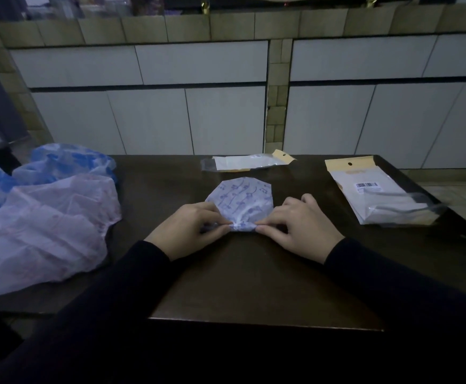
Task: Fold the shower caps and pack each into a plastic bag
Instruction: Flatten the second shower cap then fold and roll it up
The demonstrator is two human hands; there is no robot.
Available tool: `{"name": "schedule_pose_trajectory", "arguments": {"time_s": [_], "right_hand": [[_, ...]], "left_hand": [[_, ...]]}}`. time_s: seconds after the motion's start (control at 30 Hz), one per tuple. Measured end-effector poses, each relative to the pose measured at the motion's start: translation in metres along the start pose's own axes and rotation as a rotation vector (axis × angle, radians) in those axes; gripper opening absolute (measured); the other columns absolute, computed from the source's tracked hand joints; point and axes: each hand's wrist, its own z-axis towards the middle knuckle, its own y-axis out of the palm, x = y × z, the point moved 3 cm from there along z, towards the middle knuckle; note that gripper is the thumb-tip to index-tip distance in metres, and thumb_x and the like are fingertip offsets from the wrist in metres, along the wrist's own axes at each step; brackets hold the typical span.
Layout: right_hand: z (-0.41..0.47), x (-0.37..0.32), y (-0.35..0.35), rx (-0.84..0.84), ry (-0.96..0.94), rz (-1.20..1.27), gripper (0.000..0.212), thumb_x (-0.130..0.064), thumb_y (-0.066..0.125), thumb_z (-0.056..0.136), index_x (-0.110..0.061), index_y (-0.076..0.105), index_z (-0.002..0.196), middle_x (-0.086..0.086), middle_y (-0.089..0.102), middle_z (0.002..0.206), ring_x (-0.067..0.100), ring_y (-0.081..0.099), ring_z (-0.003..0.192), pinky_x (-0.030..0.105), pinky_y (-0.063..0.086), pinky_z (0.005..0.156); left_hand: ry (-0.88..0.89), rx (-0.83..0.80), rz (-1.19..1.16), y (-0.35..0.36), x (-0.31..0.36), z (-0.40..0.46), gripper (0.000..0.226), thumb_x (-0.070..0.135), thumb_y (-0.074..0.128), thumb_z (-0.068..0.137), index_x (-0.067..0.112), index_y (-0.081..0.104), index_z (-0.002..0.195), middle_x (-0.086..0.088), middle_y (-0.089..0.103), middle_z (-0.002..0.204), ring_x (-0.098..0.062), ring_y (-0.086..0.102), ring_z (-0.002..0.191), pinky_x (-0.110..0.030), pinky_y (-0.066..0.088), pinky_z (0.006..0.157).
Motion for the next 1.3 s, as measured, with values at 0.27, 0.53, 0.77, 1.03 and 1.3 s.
{"name": "schedule_pose_trajectory", "arguments": {"time_s": [0.27, 0.53, 0.77, 1.03, 1.3], "right_hand": [[0.004, 0.003, -0.001, 0.009, 0.042, 0.005, 0.034, -0.056, 0.043, 0.094, -0.037, 0.068, 0.108, -0.019, 0.063, 0.100, 0.006, 0.044, 0.094, 0.035, 0.031, 0.091], [0.018, 0.009, -0.003, -0.049, 0.146, 0.039, 0.038, -0.053, 0.043, 0.095, -0.028, 0.071, 0.102, -0.011, 0.067, 0.091, 0.006, 0.050, 0.090, 0.033, 0.026, 0.096], [0.028, 0.008, 0.001, -0.028, 0.169, -0.122, 0.038, -0.056, 0.041, 0.095, -0.032, 0.070, 0.100, -0.010, 0.065, 0.094, 0.012, 0.048, 0.093, 0.038, 0.030, 0.092], [0.019, 0.002, 0.002, 0.188, 0.052, -0.170, 0.030, -0.050, 0.048, 0.094, -0.034, 0.067, 0.113, -0.011, 0.064, 0.105, 0.012, 0.048, 0.096, 0.035, 0.034, 0.085], [0.012, 0.006, 0.006, 0.049, -0.037, -0.181, 0.041, -0.058, 0.039, 0.095, -0.042, 0.055, 0.129, -0.017, 0.062, 0.114, 0.007, 0.045, 0.096, 0.033, 0.029, 0.085]], "left_hand": [[-0.142, -0.038, -0.116, 0.001, -0.008, 0.006, 0.016, 0.040, 0.060, 0.089, 0.031, 0.072, 0.093, 0.015, 0.061, 0.092, -0.002, 0.058, 0.083, -0.013, 0.044, 0.070], [-0.239, -0.022, -0.097, 0.002, -0.019, 0.013, 0.017, 0.039, 0.062, 0.090, 0.027, 0.073, 0.095, 0.009, 0.070, 0.086, -0.004, 0.063, 0.080, -0.024, 0.051, 0.073], [-0.289, -0.037, -0.096, 0.003, -0.018, 0.020, 0.006, 0.042, 0.065, 0.086, 0.042, 0.060, 0.083, 0.010, 0.059, 0.080, -0.005, 0.056, 0.075, -0.019, 0.042, 0.068], [0.071, 0.082, 0.186, 0.005, 0.003, 0.014, 0.025, 0.016, 0.057, 0.087, 0.021, 0.072, 0.106, 0.003, 0.062, 0.110, -0.012, 0.057, 0.096, -0.028, 0.050, 0.084], [-0.030, -0.030, 0.020, 0.007, -0.013, 0.011, 0.043, 0.053, 0.060, 0.082, 0.028, 0.069, 0.116, 0.017, 0.055, 0.109, 0.000, 0.055, 0.100, -0.016, 0.046, 0.085]]}}
